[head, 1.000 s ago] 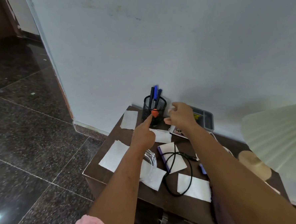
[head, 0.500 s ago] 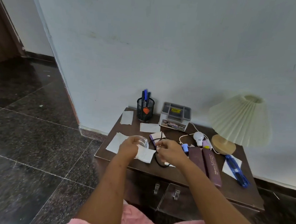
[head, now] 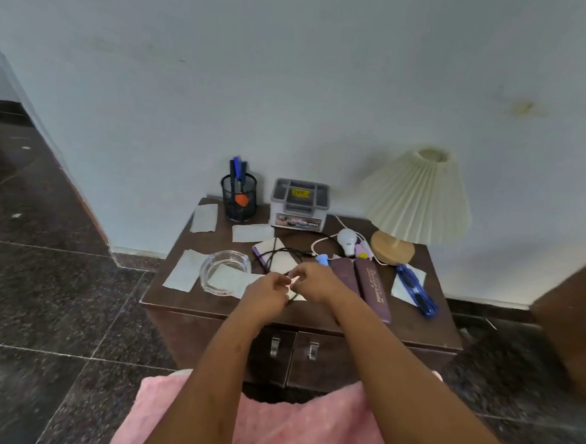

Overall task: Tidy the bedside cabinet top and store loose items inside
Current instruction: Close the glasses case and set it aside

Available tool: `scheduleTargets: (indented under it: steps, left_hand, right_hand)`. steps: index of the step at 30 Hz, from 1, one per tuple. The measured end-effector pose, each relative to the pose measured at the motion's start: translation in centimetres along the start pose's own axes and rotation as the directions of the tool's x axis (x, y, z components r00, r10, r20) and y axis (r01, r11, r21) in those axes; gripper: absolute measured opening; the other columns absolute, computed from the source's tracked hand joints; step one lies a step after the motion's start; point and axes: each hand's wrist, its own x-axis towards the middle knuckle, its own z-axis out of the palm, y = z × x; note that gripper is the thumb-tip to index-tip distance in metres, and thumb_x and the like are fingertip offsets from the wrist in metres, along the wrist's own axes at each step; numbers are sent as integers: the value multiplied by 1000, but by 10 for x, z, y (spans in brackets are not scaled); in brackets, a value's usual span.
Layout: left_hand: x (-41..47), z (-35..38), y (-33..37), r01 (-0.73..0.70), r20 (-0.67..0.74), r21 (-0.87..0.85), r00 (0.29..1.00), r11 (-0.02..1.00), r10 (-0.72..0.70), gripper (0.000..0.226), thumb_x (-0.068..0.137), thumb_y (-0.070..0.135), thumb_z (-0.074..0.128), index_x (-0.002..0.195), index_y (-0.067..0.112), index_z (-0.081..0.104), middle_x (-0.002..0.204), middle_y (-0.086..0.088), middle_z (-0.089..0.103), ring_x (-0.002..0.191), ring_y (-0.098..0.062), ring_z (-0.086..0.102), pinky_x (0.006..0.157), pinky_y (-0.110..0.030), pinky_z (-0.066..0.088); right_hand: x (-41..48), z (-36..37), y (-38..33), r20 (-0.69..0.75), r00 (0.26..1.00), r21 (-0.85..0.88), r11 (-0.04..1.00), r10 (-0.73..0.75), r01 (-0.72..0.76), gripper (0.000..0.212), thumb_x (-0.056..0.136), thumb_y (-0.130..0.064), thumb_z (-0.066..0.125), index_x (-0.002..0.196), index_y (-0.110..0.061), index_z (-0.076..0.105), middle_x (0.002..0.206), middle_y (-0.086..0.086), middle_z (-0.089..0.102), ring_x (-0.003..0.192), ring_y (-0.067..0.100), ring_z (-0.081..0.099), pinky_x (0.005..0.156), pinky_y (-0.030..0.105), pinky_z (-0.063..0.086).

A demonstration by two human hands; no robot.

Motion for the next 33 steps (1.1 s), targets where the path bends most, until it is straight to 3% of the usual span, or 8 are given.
scheduleTargets:
  steps: [2,7,14,19,24,26,29,33]
  left_hand:
    - [3,19,4,-10,2,10,1000,1000,10,29,87,8,50,114,15,60,119,-10,62,111,-25,57,97,-33,45]
    - [5,58,20,-62,129,-3,990,998,62,33,84,9,54,116,17,59,120,-6,63,109,-20,57,86,-23,41]
    - [8,89,29,-37,249,-17,968,999,40,55,86,5,51,138,21,43,141,-6,46,124,-20,48,92,-25,42]
    - [7,100,32,-64,290,85,956,994,37,59,89,9,52,144,18,34,148,-10,38,133,-25,40,108,-32,36]
    - [3,99,36,-55,261,57,965,997,38,53,90,9,49,142,17,36,143,-8,43,126,-23,44,93,-26,38]
    - [0,96,38,-22,246,-17,969,1000,26,52,93,11,47,143,17,34,146,-7,40,125,-20,45,93,-24,38]
    - [-12,89,46,70,263,-233,965,970,-6,42,99,24,39,140,18,38,140,-7,44,95,-11,51,73,-17,46]
    - [-23,77,50,142,329,-396,944,907,-5,40,99,46,29,134,30,40,127,2,48,107,-18,49,91,-34,39]
  right_hand:
    - [0,-14,16,-94,993,-39,997,65,-69,32,88,-11,53,118,-12,61,127,9,58,118,25,53,95,28,43]
    - [-11,-51,71,-310,913,-167,931,264,-326,33,88,-18,50,121,-11,52,121,13,57,111,34,56,88,40,48]
    - [-4,-53,99,-114,853,-97,849,510,-520,62,84,-34,65,133,-4,41,132,16,52,119,30,53,97,37,44]
    - [4,-53,98,-74,834,50,837,547,-545,59,84,-28,63,133,-4,42,130,17,52,117,30,52,100,38,44]
    - [-3,-55,105,6,810,352,757,587,-551,64,76,-26,72,129,-6,42,127,18,51,114,31,54,98,45,47]
    - [-7,-59,104,20,822,445,731,569,-517,64,74,-21,75,128,-6,42,125,17,53,113,31,54,96,47,48]
    - [-15,-67,95,25,863,607,678,504,-414,65,74,-7,75,130,-8,42,125,17,54,111,32,56,90,49,51]
    - [-29,-75,78,11,939,682,684,345,-260,61,77,1,70,131,-7,42,121,15,57,98,28,60,73,39,55]
